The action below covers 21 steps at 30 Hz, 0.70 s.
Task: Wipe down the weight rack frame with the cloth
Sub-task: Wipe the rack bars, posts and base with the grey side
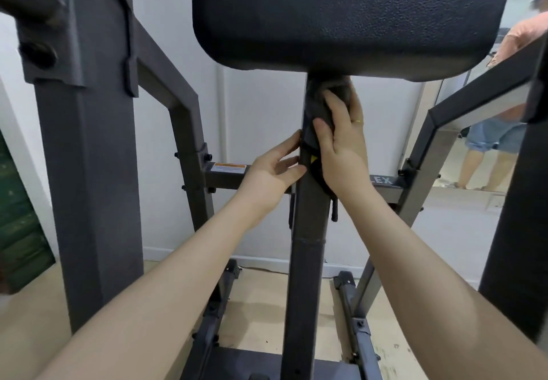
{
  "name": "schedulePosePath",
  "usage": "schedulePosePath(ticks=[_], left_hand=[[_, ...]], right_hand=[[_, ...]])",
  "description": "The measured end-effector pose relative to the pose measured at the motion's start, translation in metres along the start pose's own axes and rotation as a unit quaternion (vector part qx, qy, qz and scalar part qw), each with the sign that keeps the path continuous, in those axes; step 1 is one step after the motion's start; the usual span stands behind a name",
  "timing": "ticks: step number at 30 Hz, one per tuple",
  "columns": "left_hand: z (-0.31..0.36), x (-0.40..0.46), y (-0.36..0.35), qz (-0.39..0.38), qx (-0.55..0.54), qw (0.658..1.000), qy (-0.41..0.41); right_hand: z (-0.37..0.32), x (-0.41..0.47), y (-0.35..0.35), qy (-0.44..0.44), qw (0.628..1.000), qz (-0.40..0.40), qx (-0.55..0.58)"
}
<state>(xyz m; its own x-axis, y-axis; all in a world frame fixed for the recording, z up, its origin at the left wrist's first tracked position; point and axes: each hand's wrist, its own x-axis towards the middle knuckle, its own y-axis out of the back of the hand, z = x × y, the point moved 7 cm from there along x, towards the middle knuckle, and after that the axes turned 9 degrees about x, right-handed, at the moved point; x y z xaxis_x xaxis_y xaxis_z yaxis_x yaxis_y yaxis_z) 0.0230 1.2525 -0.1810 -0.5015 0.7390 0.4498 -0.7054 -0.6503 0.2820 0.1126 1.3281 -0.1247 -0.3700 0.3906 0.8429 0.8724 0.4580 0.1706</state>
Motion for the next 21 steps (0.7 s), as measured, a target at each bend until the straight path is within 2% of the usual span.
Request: schedulePosePath(ticks=[4, 8, 12, 16, 21], left_hand=[[-0.003, 0.000, -0.003, -0.012, -0.027, 1.000, -0.007], [-0.006, 0.000, -0.004, -0.020, -0.019, 1.000, -0.010], [-0.007, -0.008, -0.004, -0.027, -0.016, 0.999, -0.009], [-0.020, -0.022, -0.008, -0.049, 0.012, 0.999, -0.014], [-0.030, -0.027, -0.010, -0.089, -0.015, 0.996, 0.003]], right_hand=[[0.027, -0.056, 0.002, -0.072, 0.996, 0.028, 0.033], [0.012, -0.034, -0.001, -0.070, 0.997, 0.023, -0.005], [-0.002, -0.015, -0.006, -0.016, 0.991, 0.021, -0.134], [0.014, -0.063, -0.023, 0.049, 0.973, -0.011, -0.227], [0.005, -0.027, -0.016, 0.106, 0.967, -0.018, -0.231]])
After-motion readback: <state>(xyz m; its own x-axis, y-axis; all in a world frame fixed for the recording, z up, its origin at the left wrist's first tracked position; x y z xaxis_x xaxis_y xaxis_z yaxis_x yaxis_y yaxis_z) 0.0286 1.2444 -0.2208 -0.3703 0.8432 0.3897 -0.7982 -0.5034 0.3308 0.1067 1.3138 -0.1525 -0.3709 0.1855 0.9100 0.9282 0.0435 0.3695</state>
